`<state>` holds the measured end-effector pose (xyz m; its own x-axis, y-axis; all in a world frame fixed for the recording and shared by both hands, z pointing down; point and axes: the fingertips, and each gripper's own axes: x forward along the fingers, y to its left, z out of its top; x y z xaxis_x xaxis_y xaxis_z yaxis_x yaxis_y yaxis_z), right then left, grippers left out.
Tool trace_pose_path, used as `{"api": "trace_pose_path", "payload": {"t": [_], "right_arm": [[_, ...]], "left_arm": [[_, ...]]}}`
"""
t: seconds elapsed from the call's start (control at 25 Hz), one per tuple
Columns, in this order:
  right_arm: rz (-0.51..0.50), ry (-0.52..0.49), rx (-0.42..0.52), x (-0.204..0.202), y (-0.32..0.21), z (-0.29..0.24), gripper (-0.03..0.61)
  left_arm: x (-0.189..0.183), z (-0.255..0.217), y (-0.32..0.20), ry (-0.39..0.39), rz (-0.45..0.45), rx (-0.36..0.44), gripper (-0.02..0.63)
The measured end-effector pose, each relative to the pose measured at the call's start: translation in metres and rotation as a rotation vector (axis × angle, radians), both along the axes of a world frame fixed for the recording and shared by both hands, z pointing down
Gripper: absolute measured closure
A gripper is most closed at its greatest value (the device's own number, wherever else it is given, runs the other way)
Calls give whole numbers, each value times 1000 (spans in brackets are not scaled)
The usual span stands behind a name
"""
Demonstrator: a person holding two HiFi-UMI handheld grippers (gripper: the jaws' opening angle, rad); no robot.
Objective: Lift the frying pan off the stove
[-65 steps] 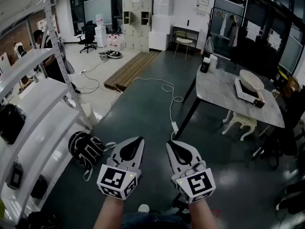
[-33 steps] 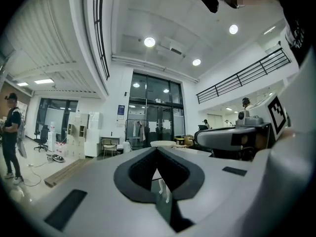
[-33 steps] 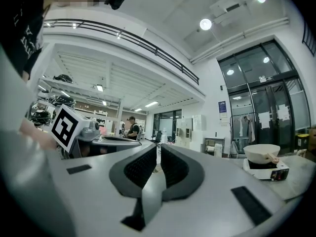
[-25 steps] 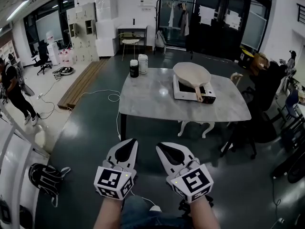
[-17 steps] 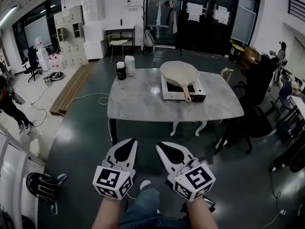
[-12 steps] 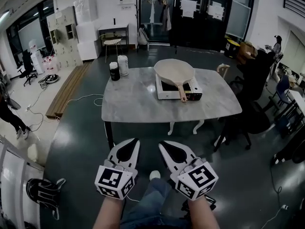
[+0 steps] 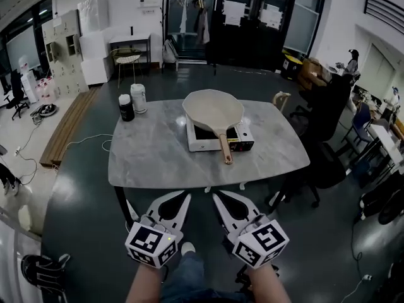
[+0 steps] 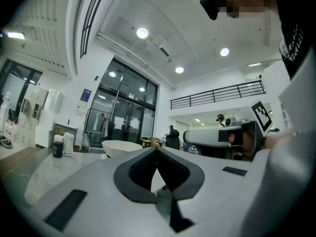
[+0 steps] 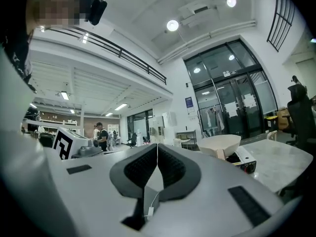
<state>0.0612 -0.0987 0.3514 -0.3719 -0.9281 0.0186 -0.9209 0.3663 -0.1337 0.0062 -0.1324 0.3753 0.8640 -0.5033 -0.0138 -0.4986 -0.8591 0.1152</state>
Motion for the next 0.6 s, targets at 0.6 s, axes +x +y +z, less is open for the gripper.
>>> {"api": "trace_pose_path", "payload": {"t": [0.6], "right_arm": [[51,-62,-26,99,-119,-2,552]], "left_arm": [[97,24,-116,28,141,-214,601]]}}
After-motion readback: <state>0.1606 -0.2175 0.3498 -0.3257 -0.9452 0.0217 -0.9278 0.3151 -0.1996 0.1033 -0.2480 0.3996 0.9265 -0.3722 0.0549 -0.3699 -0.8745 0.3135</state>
